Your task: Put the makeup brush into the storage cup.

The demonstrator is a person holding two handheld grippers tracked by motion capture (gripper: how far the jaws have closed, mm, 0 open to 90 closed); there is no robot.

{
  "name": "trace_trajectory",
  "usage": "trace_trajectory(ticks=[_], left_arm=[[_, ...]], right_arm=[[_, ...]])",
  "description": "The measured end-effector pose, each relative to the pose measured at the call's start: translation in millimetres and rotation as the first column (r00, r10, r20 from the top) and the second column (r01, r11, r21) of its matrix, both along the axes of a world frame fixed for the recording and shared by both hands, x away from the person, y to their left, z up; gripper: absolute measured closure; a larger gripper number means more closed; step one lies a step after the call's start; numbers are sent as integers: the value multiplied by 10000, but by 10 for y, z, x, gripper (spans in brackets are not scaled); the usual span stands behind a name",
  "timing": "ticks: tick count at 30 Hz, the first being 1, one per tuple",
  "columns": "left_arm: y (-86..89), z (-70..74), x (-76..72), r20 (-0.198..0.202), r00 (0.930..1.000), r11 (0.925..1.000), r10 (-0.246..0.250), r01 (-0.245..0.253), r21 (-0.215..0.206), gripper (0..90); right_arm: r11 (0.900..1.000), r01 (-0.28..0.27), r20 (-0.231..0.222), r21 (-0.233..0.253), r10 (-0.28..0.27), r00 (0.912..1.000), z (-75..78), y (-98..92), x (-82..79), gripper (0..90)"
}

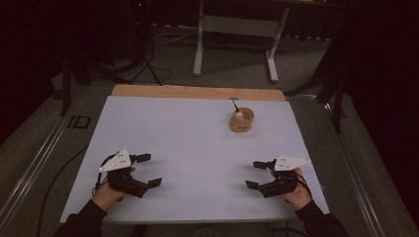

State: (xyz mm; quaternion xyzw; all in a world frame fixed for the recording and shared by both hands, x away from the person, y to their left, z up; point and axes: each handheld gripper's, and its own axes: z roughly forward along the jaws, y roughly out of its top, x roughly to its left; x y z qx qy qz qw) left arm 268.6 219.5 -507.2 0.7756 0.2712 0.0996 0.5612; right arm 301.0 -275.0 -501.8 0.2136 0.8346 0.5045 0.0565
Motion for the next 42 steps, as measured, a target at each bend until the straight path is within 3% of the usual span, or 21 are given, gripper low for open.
trace_trajectory(ticks=[7, 14, 24, 27, 42], left_arm=[[65, -34, -63, -22, 10000, 9982, 50, -48, 594, 23], [121, -92, -102, -165, 9998, 9971, 62, -49, 754, 23], [157, -120, -109, -183, 9993, 9978, 330, -319, 573, 23], [189, -136, -107, -203, 9986, 9983, 485, -478, 319, 23], [201, -161, -94, -330, 9975, 9980, 624, -622, 53, 28]], right_arm=[[9997, -82, -44, -220, 81, 10000, -49, -61, 17, 196], [9996, -128, -32, -235, 127, 9999, -41, -100, 34, 196], [9993, -310, -198, -231, 306, 9993, -55, -148, 42, 198], [9982, -527, -353, -270, 517, 9980, -67, -147, 28, 199], [9982, -488, -477, -338, 472, 9977, -141, -160, 34, 199]])
